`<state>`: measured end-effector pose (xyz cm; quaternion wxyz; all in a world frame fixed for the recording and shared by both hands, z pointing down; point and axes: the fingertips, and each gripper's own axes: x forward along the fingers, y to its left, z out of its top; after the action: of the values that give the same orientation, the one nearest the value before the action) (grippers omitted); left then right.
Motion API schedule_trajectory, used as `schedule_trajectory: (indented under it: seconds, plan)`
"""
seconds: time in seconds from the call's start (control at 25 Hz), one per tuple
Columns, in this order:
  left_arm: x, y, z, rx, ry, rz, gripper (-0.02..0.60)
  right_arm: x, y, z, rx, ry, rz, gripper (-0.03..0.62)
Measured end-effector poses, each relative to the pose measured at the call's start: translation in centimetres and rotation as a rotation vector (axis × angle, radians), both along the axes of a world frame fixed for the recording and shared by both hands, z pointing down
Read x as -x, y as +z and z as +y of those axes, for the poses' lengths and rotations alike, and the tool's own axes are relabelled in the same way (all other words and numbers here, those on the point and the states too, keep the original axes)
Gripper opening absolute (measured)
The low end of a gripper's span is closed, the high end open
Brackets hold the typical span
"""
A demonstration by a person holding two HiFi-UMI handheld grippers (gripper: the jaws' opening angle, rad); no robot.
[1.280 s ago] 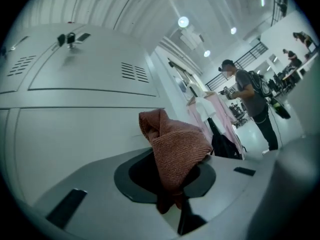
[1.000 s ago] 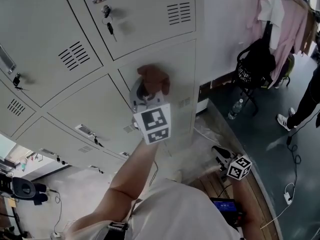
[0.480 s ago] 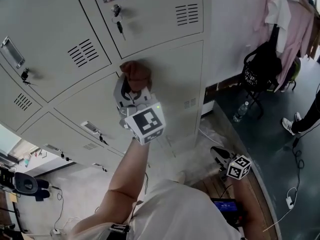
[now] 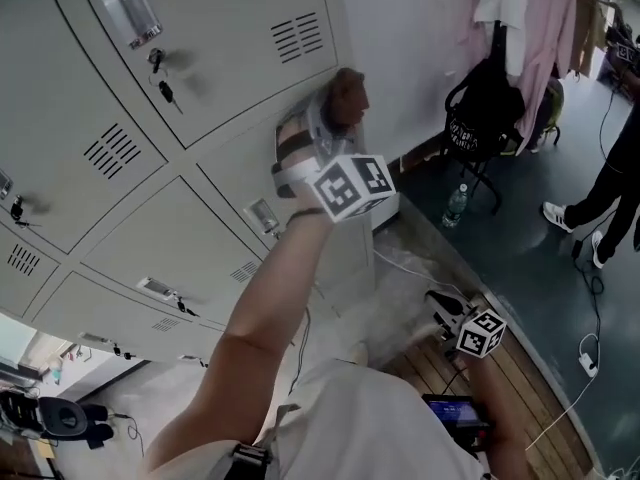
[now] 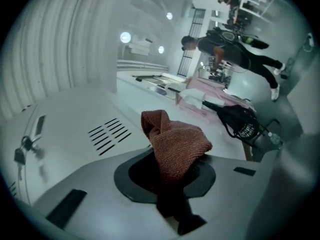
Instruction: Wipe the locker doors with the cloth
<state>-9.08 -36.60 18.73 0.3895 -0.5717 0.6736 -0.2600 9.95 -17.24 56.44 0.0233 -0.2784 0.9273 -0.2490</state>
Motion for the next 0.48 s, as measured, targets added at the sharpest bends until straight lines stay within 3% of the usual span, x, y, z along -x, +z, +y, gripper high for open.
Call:
schedule_trajectory:
  seconds: [0.16,0.28,0.36,0.48]
  plan:
    - [-3.3,4.1,-2.9,0.126,0.019,-0.160,0.071,-0.7,-0.5,-0.4,-0.017,0.030,-0.005,0.018]
    - [-3.2,8.3,-2.1,0.186,0.013,-0.202,0.071,-1.4,-0.4,0.6,-0.008,0.050,-0.002,0.018]
    - [-0.3,7.8,-0.6,0.128,-0.038,-0.178,0.071,-1.2,-0.4,-0.8,-0.038,0.020,0.010,0.018]
    - [5.0,3.4,2.2,0.022,-0.086,-0.092,0.071,0.0,-1.5,-2.1,-0.073,-0.011,0.017,0.018]
